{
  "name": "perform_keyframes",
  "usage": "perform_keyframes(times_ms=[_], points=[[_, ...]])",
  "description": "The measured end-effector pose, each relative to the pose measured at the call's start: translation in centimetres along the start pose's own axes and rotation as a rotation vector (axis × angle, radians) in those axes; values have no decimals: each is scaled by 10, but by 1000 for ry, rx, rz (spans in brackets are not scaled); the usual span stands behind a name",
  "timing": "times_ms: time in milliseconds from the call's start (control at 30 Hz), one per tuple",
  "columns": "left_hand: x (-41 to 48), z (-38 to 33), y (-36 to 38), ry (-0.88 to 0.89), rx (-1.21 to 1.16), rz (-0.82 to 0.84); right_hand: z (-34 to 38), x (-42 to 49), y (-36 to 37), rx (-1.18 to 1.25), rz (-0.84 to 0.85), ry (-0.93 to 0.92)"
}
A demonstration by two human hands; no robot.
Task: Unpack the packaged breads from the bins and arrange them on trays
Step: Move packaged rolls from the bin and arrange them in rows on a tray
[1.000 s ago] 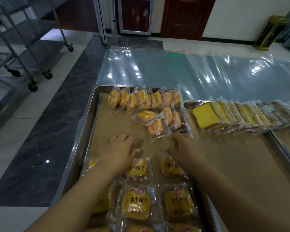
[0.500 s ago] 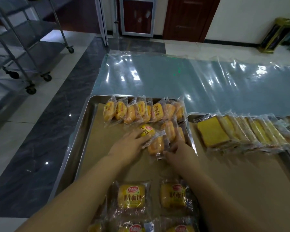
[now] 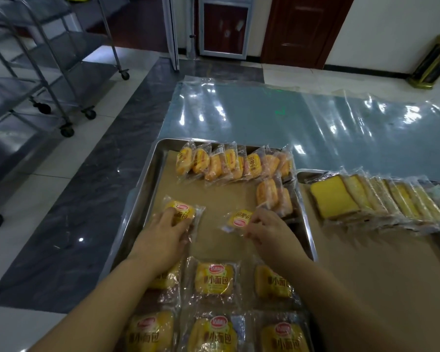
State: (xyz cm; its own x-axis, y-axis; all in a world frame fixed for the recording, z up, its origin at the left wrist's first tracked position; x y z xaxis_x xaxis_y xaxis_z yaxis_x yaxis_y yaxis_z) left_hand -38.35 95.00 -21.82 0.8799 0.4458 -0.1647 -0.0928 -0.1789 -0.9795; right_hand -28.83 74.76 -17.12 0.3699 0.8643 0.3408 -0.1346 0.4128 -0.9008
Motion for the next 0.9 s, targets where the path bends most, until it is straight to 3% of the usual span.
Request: perform_keyframes(times_ms=[100, 333, 433, 533, 633, 700, 800, 900], points=[[-5, 10, 0, -15, 1, -36, 3, -6, 12, -56, 125, 8], [-9, 15, 4, -18, -3, -43, 2, 3, 26, 140, 231, 111], [-9, 17, 3, -23, 2, -48, 0, 8, 28, 108, 290, 177], [-10, 18, 4, -32, 24, -55, 1, 23, 31, 56, 305, 262], [-10, 20, 5, -27, 5, -53, 8, 41, 36, 242, 240, 375], [-10, 21, 5, -22, -56, -48, 12, 49, 35, 245, 219, 331], [-10, 25, 6, -12, -144, -40, 7, 47, 36, 111, 357, 194], [-10, 28, 7, -17, -177, -37, -2, 33, 43, 97, 501, 288]])
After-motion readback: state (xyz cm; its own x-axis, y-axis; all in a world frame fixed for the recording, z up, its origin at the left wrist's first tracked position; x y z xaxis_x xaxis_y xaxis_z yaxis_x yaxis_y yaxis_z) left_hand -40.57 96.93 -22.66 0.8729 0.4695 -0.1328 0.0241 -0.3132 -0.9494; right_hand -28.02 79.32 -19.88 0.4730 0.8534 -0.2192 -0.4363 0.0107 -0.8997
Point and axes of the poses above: each hand's wrist, its own x-axis towards the middle knuckle, its own y-axis out of the palm, z = x × y, the point moved 4 cm from there along x, towards the middle knuckle, and after that the axes turned 13 degrees about -y, right-handed, at the moved point
